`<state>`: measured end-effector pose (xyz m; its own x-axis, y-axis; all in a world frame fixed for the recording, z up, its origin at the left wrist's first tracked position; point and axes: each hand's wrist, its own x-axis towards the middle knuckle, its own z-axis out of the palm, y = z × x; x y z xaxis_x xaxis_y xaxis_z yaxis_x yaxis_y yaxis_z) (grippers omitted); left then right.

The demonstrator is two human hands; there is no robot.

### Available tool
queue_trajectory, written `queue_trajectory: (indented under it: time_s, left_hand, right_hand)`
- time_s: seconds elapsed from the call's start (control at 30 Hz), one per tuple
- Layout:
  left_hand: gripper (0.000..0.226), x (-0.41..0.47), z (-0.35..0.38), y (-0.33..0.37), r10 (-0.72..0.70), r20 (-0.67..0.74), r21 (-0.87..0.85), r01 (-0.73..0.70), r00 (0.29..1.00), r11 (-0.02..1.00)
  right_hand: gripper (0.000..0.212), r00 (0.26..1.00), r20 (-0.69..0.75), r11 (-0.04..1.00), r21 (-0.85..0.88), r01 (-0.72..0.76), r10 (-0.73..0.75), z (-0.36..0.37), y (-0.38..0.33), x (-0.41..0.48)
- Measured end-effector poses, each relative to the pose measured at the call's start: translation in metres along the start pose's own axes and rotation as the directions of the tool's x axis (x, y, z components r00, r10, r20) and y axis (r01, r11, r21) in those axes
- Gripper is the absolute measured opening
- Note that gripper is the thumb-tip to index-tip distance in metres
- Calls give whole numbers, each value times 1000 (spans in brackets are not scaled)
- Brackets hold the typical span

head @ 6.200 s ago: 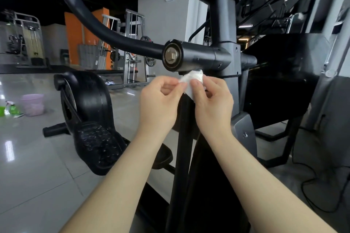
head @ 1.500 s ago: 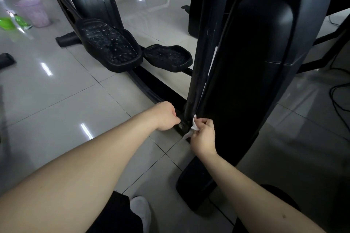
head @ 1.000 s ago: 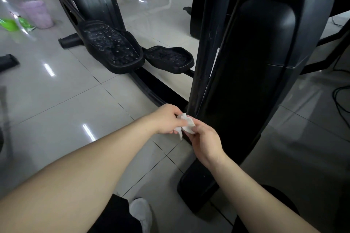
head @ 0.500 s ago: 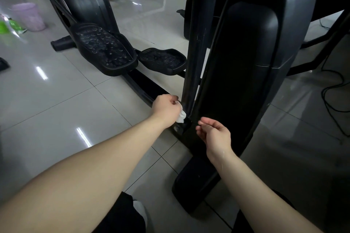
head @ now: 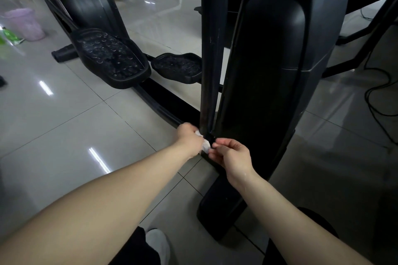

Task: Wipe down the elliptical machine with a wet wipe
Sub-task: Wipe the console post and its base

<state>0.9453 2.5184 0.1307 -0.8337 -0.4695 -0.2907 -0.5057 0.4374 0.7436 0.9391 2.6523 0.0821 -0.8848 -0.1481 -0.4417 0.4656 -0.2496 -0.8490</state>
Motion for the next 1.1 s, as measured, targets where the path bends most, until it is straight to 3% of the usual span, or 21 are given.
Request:
queue_trajectory:
  time_s: [0.07,0.17,0.27,0.33,0.43,0.53,0.77,0.9,1.1]
  left_hand:
    - [19,-11,-1,0,-70,91,-64,76,993,995]
    - [36,-20,-2,4,-97,100,-106,108,990,989]
    - [43,-23,-5,9,-108,177,-154,136,978,979]
    - [35,-21,-11,8,-106,224,-214,155,969,964]
    - [23,-14,-21,1,-65,166,-106,84,984,991]
    - [16,-8,-31,-2,-44,105,-52,50,993,997]
    - [15,-3,-48,5,-38,42,-88,42,998,995]
    - [27,0,-58,14,28,7,-141,-27,1000,990]
    - [31,-11,-73,42,235,-121,-144,-251,964,957]
  right_hand:
    - [14,996,67,998,-28,-55,57,3,4,-2]
    - [13,986,151,998,-36,-60,65,3,6,-8]
    - [13,994,111,999,30,-25,22,0,5,-11]
    - [9,997,37,996,-45,75,-74,-3,3,-10]
    - [6,942,-57,903,-309,299,-331,-3,-4,-1]
    - [8,879,5,809,-389,441,-477,8,-2,10]
    - [21,857,-14,732,-526,432,-516,24,5,23]
    - [19,755,10,650,-500,572,-656,34,-24,6]
    - [20,572,83,485,-439,756,-816,46,-74,-16]
